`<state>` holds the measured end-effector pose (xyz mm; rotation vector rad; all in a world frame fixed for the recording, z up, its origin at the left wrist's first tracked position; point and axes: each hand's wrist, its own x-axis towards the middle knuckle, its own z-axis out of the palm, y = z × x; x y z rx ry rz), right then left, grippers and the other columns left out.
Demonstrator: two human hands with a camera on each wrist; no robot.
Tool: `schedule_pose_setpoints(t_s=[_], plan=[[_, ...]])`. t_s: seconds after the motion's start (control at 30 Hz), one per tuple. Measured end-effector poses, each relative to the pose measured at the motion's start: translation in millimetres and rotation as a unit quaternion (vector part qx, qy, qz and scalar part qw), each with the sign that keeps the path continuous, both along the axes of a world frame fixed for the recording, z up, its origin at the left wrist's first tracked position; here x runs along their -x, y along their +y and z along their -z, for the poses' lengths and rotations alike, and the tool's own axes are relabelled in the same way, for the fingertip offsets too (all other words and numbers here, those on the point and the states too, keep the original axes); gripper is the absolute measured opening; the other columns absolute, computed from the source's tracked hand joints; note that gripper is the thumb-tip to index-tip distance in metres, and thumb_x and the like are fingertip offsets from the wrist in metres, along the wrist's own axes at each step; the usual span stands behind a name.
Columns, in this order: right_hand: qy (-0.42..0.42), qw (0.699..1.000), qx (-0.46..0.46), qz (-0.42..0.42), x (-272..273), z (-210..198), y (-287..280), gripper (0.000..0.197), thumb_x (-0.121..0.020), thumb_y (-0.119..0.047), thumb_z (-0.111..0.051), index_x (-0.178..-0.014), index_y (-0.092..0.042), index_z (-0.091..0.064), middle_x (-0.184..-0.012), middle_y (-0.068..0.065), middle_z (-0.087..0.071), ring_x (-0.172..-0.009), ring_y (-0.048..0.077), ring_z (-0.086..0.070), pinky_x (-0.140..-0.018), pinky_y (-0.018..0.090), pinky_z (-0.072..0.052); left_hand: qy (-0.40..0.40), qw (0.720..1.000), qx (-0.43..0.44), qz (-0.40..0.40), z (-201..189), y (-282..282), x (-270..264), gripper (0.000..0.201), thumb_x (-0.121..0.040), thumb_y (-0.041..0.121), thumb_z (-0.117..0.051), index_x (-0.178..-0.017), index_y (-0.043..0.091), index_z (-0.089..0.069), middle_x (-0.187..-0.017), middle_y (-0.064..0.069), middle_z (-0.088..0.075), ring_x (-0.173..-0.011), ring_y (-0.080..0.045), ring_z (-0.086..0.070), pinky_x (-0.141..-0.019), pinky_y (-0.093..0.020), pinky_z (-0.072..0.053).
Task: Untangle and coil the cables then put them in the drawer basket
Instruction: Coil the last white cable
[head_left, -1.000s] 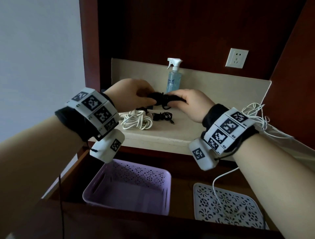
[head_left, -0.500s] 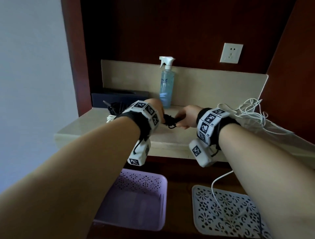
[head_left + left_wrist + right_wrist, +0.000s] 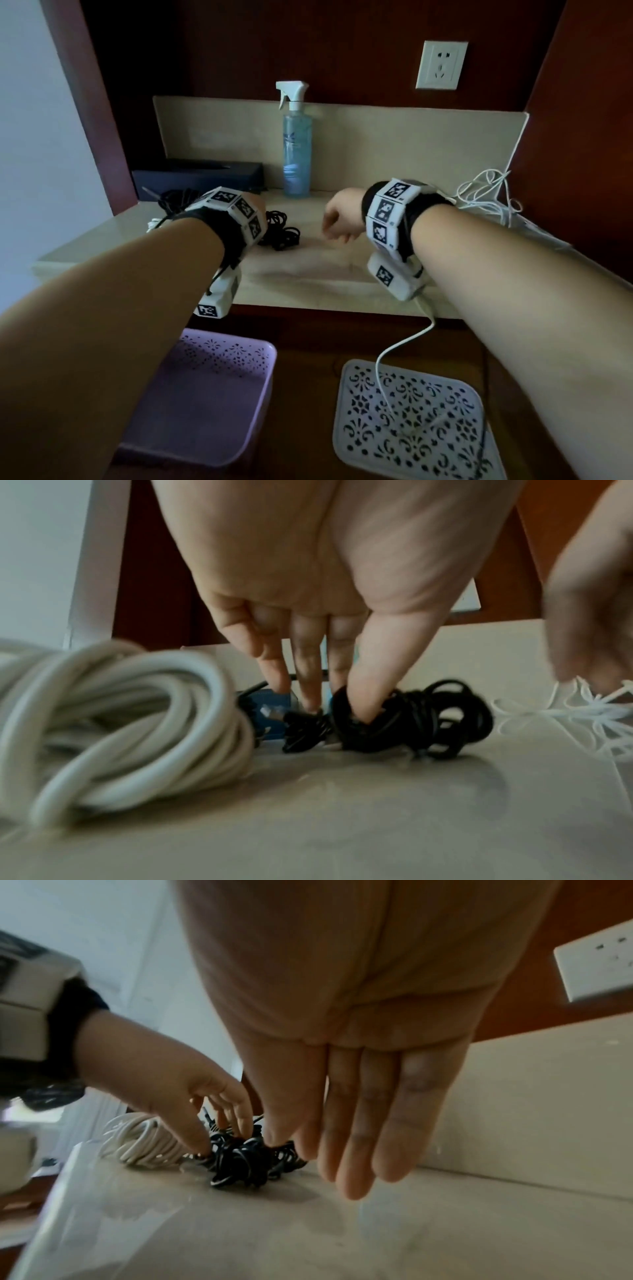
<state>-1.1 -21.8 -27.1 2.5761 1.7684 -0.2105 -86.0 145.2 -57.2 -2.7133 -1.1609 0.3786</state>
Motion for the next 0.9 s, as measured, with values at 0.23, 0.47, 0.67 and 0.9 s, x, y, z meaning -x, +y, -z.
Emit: schedule_pose_setpoints(t_s=[0.23, 0.47, 0.67, 0.9], plan=[[-0.115, 0.982, 0.121, -0.083, -22.9, 13.6, -96.5, 0.016, -0.082, -0.038, -0.065, -0.087, -0.025, -0.056, -0.094, -0.007, -0.055, -0.078, 0.008, -0.05, -0.061, 0.018, -0.038, -0.233, 0.97, 0.011, 0.068, -15.0, -116.7, 5.5, 0.035, -0.095, 0.013, -0.047, -0.128, 0.01, -0.055, -0.134, -0.009, -0.052, -0.123, -0.027, -0.049, -0.101, -0.034, -0.039], [-0.219, 0.954, 0.134, -0.154, -37.8, 30.3, -148.2, 0.027, -0.081, -0.036, -0.067, -0.107, -0.03, -0.06, -0.115, -0.008, -0.037, -0.096, 0.01, -0.04, -0.072, 0.024, -0.034, -0.285, 0.945, 0.135, 0.091, 4.1, -180.2, -8.7, 0.024, -0.091, 0.019, -0.057, -0.114, 0.018, -0.063, -0.123, -0.001, -0.061, -0.113, -0.019, -0.056, -0.091, -0.027, -0.043], [-0.125, 0.982, -0.102, -0.096, -49.5, 10.5, -164.9, 0.017, -0.09, -0.038, -0.054, -0.09, -0.021, -0.06, -0.092, -0.005, -0.054, -0.088, 0.017, -0.054, -0.073, 0.027, -0.038, -0.238, 0.954, 0.133, 0.126, 13.5, -204.5, -7.5, 0.041, -0.097, 0.043, -0.041, -0.121, 0.013, -0.057, -0.12, -0.003, -0.058, -0.11, -0.021, -0.053, -0.091, -0.03, -0.039], [0.186, 0.805, -0.551, 0.112, -59.4, -10.4, -200.8, 0.026, -0.092, -0.021, -0.055, -0.067, -0.018, -0.052, -0.067, -0.002, -0.057, -0.045, 0.002, -0.05, -0.048, 0.017, -0.048, -0.278, 0.93, 0.197, 0.137, 18.4, -205.0, 8.9, 0.039, -0.093, 0.054, -0.043, -0.108, 0.02, -0.054, -0.106, 0.001, -0.055, -0.096, -0.016, -0.051, -0.086, -0.029, -0.038]])
